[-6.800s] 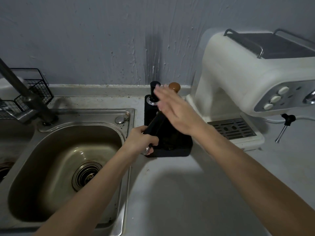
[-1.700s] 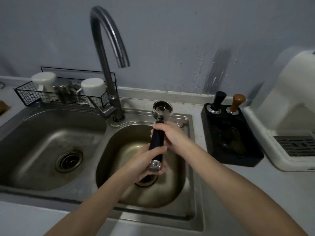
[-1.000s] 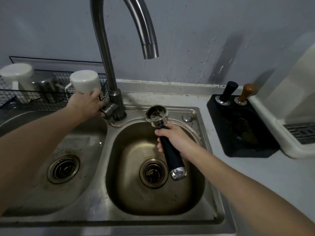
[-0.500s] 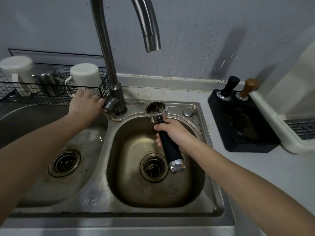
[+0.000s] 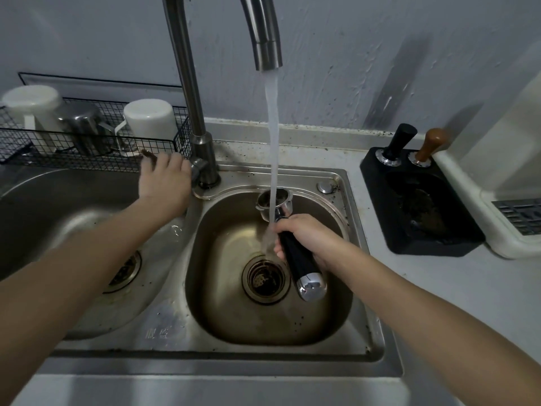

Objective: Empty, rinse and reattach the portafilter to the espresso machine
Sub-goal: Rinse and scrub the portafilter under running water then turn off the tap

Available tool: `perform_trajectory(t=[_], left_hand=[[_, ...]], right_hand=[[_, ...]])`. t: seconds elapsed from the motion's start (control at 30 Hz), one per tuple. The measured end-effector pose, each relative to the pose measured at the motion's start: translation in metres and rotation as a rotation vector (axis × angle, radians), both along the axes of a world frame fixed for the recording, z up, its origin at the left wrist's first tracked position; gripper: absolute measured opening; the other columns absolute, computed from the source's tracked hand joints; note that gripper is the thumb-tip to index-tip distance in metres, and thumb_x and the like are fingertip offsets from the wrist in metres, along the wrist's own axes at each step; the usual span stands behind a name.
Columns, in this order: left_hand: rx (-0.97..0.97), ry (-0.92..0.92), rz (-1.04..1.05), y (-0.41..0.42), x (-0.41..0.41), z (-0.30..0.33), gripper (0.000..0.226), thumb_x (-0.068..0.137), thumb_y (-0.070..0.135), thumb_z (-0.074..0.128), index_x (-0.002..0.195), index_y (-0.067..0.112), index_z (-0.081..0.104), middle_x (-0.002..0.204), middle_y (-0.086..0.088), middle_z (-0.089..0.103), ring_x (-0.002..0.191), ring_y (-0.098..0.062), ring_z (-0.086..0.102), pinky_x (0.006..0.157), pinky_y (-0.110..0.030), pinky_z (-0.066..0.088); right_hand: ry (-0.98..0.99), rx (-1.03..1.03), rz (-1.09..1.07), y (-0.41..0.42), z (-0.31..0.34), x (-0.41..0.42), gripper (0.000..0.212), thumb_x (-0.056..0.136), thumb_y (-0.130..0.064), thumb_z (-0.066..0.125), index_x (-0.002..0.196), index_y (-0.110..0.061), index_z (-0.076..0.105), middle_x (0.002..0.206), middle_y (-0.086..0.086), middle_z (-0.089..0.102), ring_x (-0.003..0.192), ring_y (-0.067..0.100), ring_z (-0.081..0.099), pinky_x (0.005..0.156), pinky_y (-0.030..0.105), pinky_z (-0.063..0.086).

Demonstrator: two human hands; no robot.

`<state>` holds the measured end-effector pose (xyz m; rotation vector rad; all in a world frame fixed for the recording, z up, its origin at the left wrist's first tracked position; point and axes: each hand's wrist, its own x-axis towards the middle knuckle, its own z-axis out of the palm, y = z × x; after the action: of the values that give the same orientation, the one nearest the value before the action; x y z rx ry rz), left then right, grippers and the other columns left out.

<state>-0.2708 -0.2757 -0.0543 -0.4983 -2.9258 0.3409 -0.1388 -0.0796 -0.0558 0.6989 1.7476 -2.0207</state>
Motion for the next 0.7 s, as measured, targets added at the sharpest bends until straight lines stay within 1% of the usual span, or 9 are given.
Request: perform_trajectory(t=[0.1,0.17,0.23,0.3,0.37,0.43,0.5,0.63,0.7], left_hand=[[0.363,-0.203,-0.052,0.023,0.034,-0.01,0.044,0.088,0.022,0.051,0.127,0.004,0.043,0.133,-0.019,0.043,0.124,-0.034,0.038,0.101,-0.044,0.032],[0.652,-0.462,-0.043,0.039,0.058,-0.018,0.045,0.087,0.019,0.055,0.129,0.006,0.046,0.133,-0.017,0.05,0.122,-0.031,0.045,0.098,-0.035,0.035],[0.972,-0.784,0.018,0.052,0.08,-0.029,0.044,0.085,0.014,0.058,0.128,0.008,0.048,0.124,-0.011,0.058,0.115,-0.025,0.053,0.097,-0.032,0.038],[1.278,-1.06,0.065,0.06,0.095,-0.039,0.036,0.084,0.007,0.057,0.119,0.008,0.054,0.111,-0.007,0.061,0.108,-0.022,0.056,0.096,-0.032,0.044],[1.524,-1.207,0.099,0.064,0.104,-0.05,0.022,0.084,0.001,0.055,0.104,0.01,0.059,0.102,-0.006,0.063,0.1,-0.02,0.06,0.088,-0.028,0.048],[1.654,-1.276,0.135,0.066,0.11,-0.059,0.015,0.085,0.003,0.054,0.097,0.012,0.06,0.099,-0.006,0.063,0.099,-0.019,0.06,0.093,-0.03,0.046],[1.718,-1.312,0.156,0.067,0.114,-0.066,0.012,0.086,0.007,0.054,0.095,0.011,0.06,0.097,-0.006,0.063,0.099,-0.019,0.059,0.097,-0.034,0.042],[1.755,-1.323,0.138,0.068,0.118,-0.07,0.017,0.088,0.009,0.052,0.104,0.006,0.057,0.099,-0.007,0.062,0.097,-0.019,0.06,0.083,-0.026,0.049],[1.741,-1.304,0.125,0.067,0.118,-0.069,0.014,0.087,0.008,0.053,0.101,0.006,0.057,0.095,-0.006,0.063,0.091,-0.016,0.062,0.073,-0.02,0.054]], right_hand=[[-0.076,0.019,-0.004,0.002,-0.005,0.008,0.018,0.086,-0.009,0.055,0.101,0.001,0.055,0.062,0.01,0.057,0.038,0.012,0.059,0.041,0.02,0.05],[-0.098,0.003,0.001,0.001,-0.007,0.013,0.018,0.086,-0.01,0.054,0.101,0.001,0.056,0.06,0.01,0.058,0.038,0.012,0.058,0.041,0.02,0.051],[-0.109,-0.021,0.012,0.0,-0.008,0.018,0.016,0.087,-0.009,0.053,0.098,0.001,0.055,0.053,0.009,0.058,0.035,0.012,0.056,0.039,0.019,0.05],[-0.131,-0.047,0.023,0.0,-0.006,0.022,0.01,0.087,-0.009,0.053,0.09,0.0,0.053,0.042,0.007,0.058,0.032,0.012,0.055,0.036,0.018,0.048],[-0.166,-0.079,0.019,0.001,-0.005,0.027,0.01,0.088,-0.01,0.052,0.085,-0.002,0.05,0.038,0.007,0.057,0.032,0.012,0.054,0.035,0.018,0.048],[-0.205,-0.151,0.006,0.003,-0.004,0.031,0.01,0.089,-0.01,0.05,0.083,-0.002,0.049,0.04,0.009,0.056,0.033,0.013,0.053,0.035,0.018,0.048],[-0.253,-0.253,-0.002,0.003,-0.004,0.033,0.01,0.091,-0.009,0.046,0.083,-0.002,0.047,0.043,0.01,0.054,0.032,0.014,0.052,0.034,0.017,0.047],[-0.294,-0.373,0.007,0.003,-0.007,0.036,0.013,0.094,-0.01,0.039,0.084,-0.004,0.045,0.04,0.01,0.056,0.03,0.012,0.052,0.033,0.016,0.046],[-0.33,-0.416,0.021,0.003,-0.008,0.037,0.015,0.094,-0.012,0.039,0.083,-0.004,0.045,0.042,0.01,0.056,0.03,0.012,0.053,0.033,0.016,0.047]])
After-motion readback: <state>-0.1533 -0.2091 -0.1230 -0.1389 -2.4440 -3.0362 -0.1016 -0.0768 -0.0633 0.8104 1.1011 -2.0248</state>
